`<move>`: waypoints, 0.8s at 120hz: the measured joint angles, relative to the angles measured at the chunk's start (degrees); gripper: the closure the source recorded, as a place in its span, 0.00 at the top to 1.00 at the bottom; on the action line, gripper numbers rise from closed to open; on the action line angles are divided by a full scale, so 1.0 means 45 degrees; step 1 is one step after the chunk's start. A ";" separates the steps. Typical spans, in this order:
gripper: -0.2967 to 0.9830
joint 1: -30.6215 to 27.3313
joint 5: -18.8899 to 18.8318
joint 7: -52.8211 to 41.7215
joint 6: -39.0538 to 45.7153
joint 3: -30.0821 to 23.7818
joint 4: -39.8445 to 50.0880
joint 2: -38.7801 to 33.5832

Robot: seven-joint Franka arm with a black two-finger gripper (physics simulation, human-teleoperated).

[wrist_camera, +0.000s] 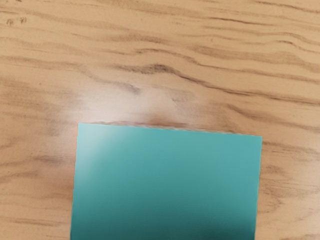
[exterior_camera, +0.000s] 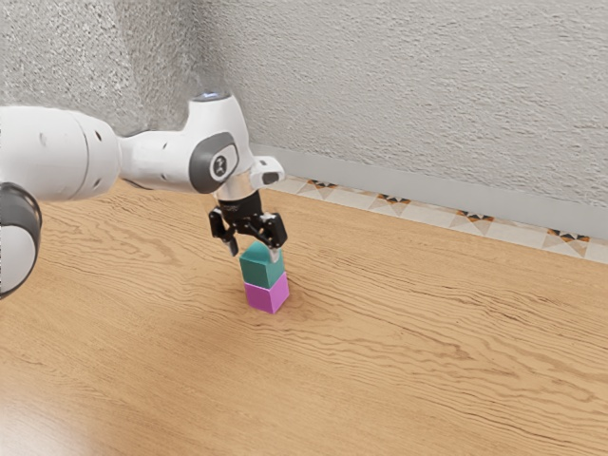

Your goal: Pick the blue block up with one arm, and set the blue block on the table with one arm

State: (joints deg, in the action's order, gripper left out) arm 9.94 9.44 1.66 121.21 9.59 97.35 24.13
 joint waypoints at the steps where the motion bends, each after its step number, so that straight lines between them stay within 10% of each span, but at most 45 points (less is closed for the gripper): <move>1: 0.77 0.0000 0.0003 0.0005 0.0013 0.0000 -0.0001 0.0019; 60: 0.76 -0.0001 0.0169 0.0199 0.0311 -0.0002 -0.0416 0.1014; 96: 0.45 0.0014 0.0152 0.0393 0.0310 0.0033 -0.0398 0.0726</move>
State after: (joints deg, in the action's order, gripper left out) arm 10.00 10.12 3.43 122.60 9.74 95.56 27.40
